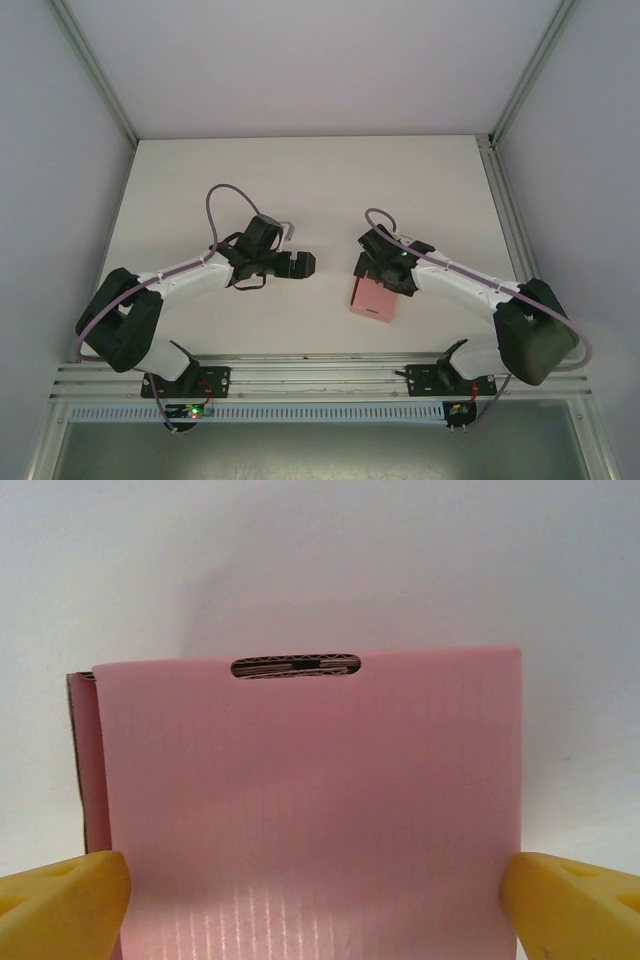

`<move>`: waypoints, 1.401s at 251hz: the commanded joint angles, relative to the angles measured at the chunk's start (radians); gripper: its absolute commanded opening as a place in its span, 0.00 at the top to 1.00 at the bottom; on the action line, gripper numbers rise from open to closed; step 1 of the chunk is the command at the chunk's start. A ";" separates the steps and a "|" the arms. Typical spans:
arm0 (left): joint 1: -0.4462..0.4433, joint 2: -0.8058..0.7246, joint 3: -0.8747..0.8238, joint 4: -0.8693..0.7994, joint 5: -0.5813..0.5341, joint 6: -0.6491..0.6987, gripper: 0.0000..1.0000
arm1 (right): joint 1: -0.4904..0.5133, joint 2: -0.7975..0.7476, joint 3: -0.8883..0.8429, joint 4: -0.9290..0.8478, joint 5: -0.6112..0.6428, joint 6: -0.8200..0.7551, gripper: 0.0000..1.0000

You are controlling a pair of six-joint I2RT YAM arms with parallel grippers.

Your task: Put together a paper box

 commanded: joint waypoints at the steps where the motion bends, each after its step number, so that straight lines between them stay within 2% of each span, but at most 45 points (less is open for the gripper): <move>1: 0.014 0.004 0.022 0.010 0.009 0.020 0.00 | 0.012 0.074 -0.024 -0.036 -0.053 -0.008 0.02; 65: 0.013 0.038 0.017 0.106 0.076 -0.033 0.03 | 0.026 0.081 -0.050 0.042 -0.101 -0.030 0.02; 70: 0.013 0.053 0.019 0.125 0.090 -0.048 0.07 | 0.027 0.074 -0.053 0.055 -0.102 -0.032 0.02; 84: 0.013 0.112 0.030 0.195 0.138 -0.112 0.25 | 0.027 0.049 -0.070 0.110 -0.118 -0.045 0.02; 110: 0.013 0.272 0.062 0.410 0.328 -0.241 0.40 | 0.001 0.015 -0.127 0.228 -0.194 -0.038 0.02; 124: 0.012 0.359 0.093 0.495 0.403 -0.315 0.56 | -0.015 -0.005 -0.164 0.291 -0.227 -0.030 0.02; 133: 0.008 0.410 0.115 0.537 0.440 -0.346 0.60 | -0.020 -0.018 -0.191 0.335 -0.241 -0.023 0.03; 156: -0.013 0.500 0.175 0.560 0.493 -0.373 0.63 | -0.047 -0.048 -0.250 0.435 -0.294 -0.020 0.04; 182: -0.031 0.531 0.204 0.595 0.543 -0.384 0.66 | -0.067 -0.060 -0.278 0.459 -0.304 -0.018 0.04; 226: -0.043 0.471 0.178 0.718 0.645 -0.412 0.69 | -0.089 -0.059 -0.310 0.582 -0.362 -0.021 0.05; 273: -0.045 0.392 0.147 0.863 0.693 -0.503 0.69 | -0.089 -0.012 -0.295 0.684 -0.455 -0.021 0.06; 317: -0.053 0.326 0.163 0.743 0.669 -0.436 0.69 | -0.086 0.025 -0.283 0.824 -0.560 0.010 0.07; 334: -0.057 0.302 0.174 0.686 0.649 -0.390 0.68 | -0.087 0.050 -0.297 0.920 -0.613 0.040 0.07; 351: -0.062 0.293 0.198 0.611 0.619 -0.345 0.67 | -0.093 0.084 -0.309 1.041 -0.678 0.083 0.12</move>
